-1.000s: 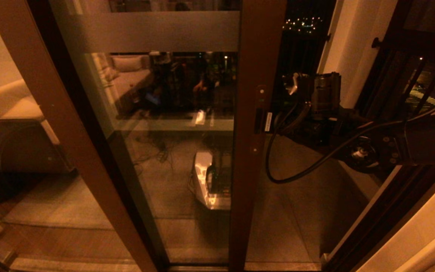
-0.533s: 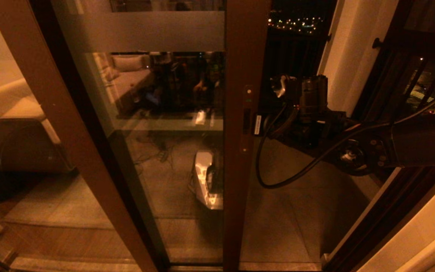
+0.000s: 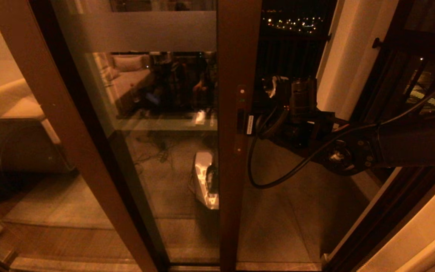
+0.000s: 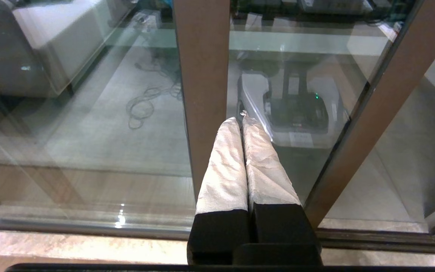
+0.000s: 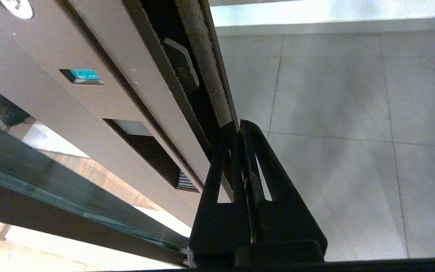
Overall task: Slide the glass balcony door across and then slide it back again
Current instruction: Open the slid door
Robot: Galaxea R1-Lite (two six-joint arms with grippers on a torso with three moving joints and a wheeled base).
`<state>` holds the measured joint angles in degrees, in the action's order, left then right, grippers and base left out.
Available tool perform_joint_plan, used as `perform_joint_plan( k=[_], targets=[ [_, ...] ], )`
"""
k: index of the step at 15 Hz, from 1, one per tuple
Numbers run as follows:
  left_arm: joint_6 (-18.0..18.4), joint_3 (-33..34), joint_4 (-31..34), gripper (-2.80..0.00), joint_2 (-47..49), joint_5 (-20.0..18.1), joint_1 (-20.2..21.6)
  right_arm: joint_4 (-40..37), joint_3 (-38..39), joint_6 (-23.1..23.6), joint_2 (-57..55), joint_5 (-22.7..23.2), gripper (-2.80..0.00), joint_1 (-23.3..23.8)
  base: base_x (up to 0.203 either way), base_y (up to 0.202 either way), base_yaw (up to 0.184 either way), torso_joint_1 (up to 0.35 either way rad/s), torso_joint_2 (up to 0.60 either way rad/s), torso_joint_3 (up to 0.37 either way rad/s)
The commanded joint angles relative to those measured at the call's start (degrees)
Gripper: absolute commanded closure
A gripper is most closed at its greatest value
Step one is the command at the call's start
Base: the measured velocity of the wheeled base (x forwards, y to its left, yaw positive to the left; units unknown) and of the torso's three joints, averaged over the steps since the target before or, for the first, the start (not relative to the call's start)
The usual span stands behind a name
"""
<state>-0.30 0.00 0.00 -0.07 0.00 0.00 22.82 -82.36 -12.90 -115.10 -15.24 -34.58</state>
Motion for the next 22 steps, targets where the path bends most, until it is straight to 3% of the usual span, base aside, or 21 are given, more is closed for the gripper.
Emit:
perform_joint_plan(
  k=[1, 8, 15, 19, 22],
  targets=[
    [-0.05, 0.09, 0.00, 0.00, 0.07, 0.00, 0.00, 0.21, -0.08, -0.11, 0.23, 0.03, 0.00, -0.38, 0.000, 0.000, 0.000, 0.000, 0.00, 0.000],
    [-0.05, 0.09, 0.00, 0.00, 0.07, 0.00, 0.00, -3.41, 3.36, 0.27, 7.88, -1.36, 0.00, 3.29, 0.000, 0.000, 0.000, 0.000, 0.00, 0.000],
    [-0.05, 0.09, 0.00, 0.00, 0.07, 0.00, 0.00, -14.79, 14.41, 0.03, 30.34, 0.54, 0.00, 5.27, 0.000, 0.000, 0.000, 0.000, 0.00, 0.000],
    [-0.05, 0.09, 0.00, 0.00, 0.07, 0.00, 0.00, -27.64, 19.68, 0.16, 47.34, -0.69, 0.00, 5.23, 0.000, 0.000, 0.000, 0.000, 0.00, 0.000],
    [-0.05, 0.09, 0.00, 0.00, 0.07, 0.00, 0.00, -39.76, 21.81, 0.46, 59.90, -4.12, 0.00, 5.29, 0.000, 0.000, 0.000, 0.000, 0.00, 0.000]
  ],
)
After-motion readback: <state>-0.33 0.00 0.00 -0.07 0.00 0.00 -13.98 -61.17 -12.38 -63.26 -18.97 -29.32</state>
